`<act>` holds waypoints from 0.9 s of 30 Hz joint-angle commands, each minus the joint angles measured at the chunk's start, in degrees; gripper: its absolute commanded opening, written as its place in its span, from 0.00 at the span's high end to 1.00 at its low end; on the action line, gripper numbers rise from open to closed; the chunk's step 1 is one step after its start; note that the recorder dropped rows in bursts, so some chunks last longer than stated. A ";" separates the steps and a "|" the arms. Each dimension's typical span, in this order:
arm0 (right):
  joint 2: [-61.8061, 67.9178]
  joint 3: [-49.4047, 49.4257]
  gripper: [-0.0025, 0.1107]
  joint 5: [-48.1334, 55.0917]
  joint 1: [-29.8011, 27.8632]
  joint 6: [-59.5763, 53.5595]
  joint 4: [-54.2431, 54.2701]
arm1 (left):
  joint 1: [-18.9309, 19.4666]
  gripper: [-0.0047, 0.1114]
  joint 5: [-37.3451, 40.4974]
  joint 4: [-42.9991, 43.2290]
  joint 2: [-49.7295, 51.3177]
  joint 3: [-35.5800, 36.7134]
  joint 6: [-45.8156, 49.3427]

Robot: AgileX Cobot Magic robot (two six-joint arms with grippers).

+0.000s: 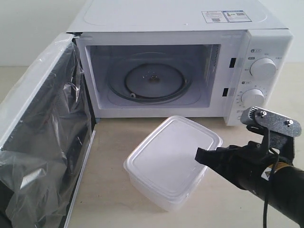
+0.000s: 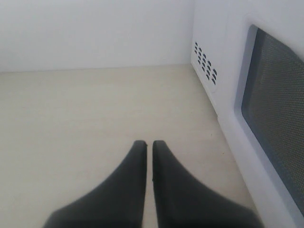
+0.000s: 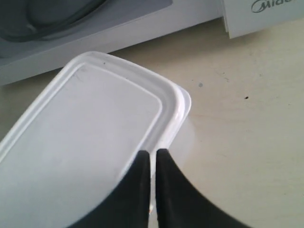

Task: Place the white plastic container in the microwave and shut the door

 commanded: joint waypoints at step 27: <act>-19.65 3.70 0.98 9.15 -0.19 -6.39 0.41 | 0.06 0.92 0.02 -0.30 -0.15 0.19 -0.33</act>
